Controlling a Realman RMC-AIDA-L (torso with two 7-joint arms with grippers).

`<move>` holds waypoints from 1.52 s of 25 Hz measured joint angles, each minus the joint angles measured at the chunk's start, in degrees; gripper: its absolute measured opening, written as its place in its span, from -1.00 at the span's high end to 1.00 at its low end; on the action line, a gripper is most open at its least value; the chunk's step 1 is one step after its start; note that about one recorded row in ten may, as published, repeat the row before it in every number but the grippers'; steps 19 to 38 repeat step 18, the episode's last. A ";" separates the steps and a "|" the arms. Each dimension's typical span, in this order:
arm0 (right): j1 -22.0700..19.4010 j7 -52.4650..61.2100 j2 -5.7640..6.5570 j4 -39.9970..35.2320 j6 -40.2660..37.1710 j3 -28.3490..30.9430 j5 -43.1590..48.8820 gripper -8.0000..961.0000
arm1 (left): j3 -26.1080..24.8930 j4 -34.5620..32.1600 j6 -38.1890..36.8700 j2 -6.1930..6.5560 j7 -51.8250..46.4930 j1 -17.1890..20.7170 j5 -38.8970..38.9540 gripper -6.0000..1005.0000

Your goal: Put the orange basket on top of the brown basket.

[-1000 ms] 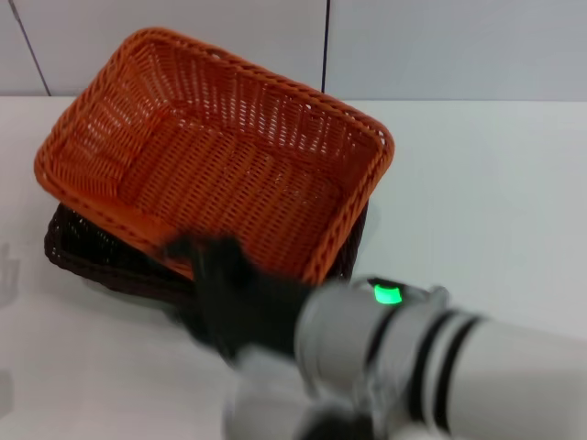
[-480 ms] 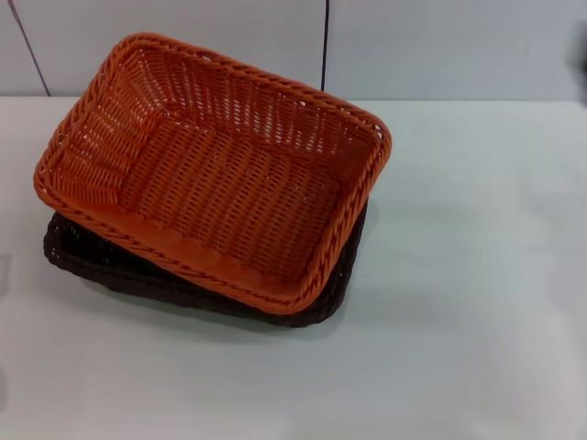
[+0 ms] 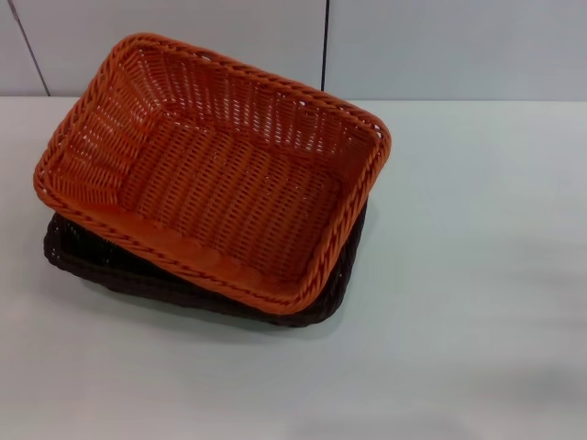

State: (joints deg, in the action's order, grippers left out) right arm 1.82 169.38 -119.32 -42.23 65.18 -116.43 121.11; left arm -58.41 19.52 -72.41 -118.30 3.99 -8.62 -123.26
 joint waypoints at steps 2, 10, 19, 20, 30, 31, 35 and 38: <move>0.20 0.00 -0.01 0.67 0.99 -0.68 0.00 -0.30 | 0.08 -0.16 0.01 0.00 -0.04 -0.08 -0.07 -0.35; 1.00 -0.01 0.03 1.45 1.93 -2.70 0.07 -0.30 | 0.29 -0.21 -0.12 0.03 -0.12 0.35 -0.20 -0.35; 1.37 0.00 0.07 2.17 2.24 -3.35 0.13 -0.30 | 0.41 -0.34 -0.19 0.03 -0.12 0.57 -0.23 -0.35; 1.37 0.00 0.07 2.17 2.24 -3.35 0.13 -0.30 | 0.41 -0.34 -0.19 0.03 -0.12 0.57 -0.23 -0.35; 1.37 0.00 0.07 2.17 2.24 -3.35 0.13 -0.30 | 0.41 -0.34 -0.19 0.03 -0.12 0.57 -0.23 -0.35; 1.37 0.00 0.07 2.17 2.24 -3.35 0.13 -0.30 | 0.41 -0.34 -0.19 0.03 -0.12 0.57 -0.23 -0.35; 1.37 0.00 0.07 2.17 2.24 -3.35 0.13 -0.30 | 0.41 -0.34 -0.19 0.03 -0.12 0.57 -0.23 -0.35; 1.37 0.00 0.07 2.17 2.24 -3.35 0.13 -0.30 | 0.41 -0.34 -0.19 0.03 -0.12 0.57 -0.23 -0.35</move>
